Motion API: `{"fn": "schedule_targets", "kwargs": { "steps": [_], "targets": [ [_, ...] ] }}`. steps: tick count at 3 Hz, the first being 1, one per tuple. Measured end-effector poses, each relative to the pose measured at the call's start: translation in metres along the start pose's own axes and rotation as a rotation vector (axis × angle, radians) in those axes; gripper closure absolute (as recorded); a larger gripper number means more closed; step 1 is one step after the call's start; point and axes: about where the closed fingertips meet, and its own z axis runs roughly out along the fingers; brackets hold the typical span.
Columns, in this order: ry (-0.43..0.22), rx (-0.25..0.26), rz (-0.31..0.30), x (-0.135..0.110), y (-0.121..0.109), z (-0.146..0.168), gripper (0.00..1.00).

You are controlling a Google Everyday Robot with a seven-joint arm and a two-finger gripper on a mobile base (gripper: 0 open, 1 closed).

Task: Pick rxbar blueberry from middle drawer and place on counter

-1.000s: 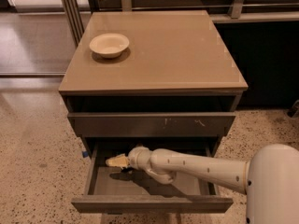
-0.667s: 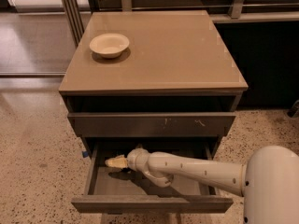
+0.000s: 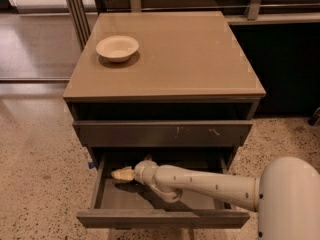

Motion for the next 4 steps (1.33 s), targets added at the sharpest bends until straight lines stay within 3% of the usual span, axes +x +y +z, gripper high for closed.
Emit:
{"fn": "schedule_targets", "kwargs": {
  "steps": [4],
  "targets": [
    [0.123, 0.165, -0.141, 0.045, -0.002, -0.012, 0.0]
  ]
}}
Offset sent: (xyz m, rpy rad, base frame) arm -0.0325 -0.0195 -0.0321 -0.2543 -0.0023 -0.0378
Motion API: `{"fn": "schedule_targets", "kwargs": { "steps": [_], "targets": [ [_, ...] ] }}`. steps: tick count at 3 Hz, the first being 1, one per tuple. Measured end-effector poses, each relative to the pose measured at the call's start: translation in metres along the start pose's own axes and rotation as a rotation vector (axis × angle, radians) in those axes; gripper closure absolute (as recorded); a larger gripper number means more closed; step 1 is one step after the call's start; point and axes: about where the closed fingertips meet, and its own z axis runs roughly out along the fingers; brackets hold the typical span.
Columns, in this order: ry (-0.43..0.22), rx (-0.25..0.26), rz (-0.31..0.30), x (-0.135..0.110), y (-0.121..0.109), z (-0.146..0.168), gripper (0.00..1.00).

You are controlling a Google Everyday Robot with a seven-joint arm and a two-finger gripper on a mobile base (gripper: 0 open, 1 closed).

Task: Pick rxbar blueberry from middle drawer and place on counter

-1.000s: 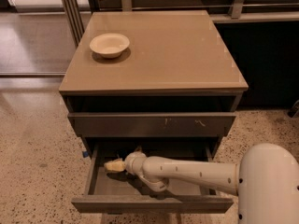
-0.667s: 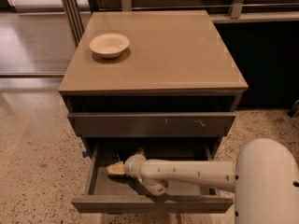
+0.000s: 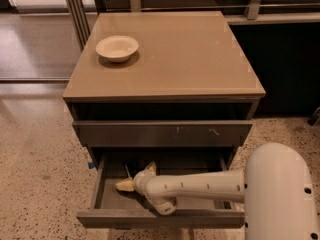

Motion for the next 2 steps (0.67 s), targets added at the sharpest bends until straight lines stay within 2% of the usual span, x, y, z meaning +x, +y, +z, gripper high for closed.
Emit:
{"fn": "schedule_targets", "kwargs": {
  "steps": [2],
  "targets": [
    [-0.017, 0.039, -0.021, 0.0017, -0.0018, 0.002, 0.0]
  ]
}}
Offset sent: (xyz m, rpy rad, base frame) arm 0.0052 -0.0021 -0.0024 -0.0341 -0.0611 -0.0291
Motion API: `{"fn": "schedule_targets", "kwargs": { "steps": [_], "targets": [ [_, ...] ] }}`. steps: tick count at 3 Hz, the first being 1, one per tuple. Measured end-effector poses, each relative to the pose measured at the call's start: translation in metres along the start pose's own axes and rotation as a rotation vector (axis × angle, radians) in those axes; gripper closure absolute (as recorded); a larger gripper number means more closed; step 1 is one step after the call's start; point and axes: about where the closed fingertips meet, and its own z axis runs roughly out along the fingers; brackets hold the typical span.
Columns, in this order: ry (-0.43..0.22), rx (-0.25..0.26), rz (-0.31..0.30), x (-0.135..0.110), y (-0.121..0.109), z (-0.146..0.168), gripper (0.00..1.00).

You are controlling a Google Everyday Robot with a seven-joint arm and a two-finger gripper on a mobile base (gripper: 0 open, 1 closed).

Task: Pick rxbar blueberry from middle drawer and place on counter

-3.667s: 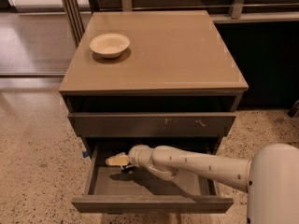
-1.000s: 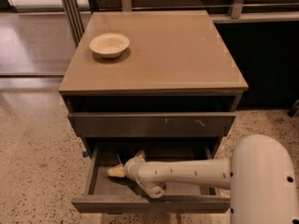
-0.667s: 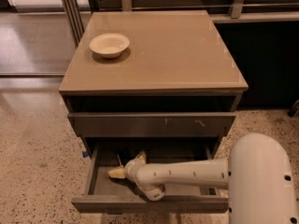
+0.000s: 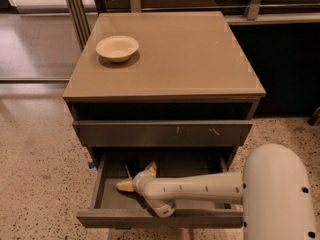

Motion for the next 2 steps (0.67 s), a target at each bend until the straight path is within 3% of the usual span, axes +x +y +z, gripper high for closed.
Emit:
{"fn": "schedule_targets", "kwargs": {
  "steps": [1, 2],
  "targets": [
    [-0.028, 0.019, -0.024, -0.0089, 0.0006, 0.019, 0.0],
    [-0.026, 0.004, -0.016, -0.0091, 0.0012, 0.0283, 0.0]
  ]
}}
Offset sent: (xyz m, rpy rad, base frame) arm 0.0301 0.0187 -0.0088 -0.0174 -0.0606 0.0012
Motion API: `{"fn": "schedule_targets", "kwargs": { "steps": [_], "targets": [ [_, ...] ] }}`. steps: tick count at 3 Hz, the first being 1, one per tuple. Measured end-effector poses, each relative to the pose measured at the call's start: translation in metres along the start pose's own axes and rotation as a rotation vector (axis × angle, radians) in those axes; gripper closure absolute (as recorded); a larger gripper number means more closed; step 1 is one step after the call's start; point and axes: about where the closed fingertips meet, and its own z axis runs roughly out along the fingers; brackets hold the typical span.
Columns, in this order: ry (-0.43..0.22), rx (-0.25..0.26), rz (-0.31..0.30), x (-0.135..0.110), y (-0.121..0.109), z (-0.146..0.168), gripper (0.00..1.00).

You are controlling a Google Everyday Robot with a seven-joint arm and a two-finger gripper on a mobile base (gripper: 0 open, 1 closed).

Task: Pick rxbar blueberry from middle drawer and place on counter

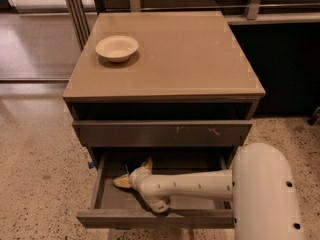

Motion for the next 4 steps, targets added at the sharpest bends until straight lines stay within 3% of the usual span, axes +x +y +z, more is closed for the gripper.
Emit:
{"fn": "schedule_targets", "kwargs": {
  "steps": [1, 4],
  "targets": [
    [0.0, -0.001, 0.001, -0.0003, 0.0001, 0.0004, 0.18],
    [0.0, -0.001, 0.001, -0.0003, 0.0001, 0.0004, 0.88]
  ]
}}
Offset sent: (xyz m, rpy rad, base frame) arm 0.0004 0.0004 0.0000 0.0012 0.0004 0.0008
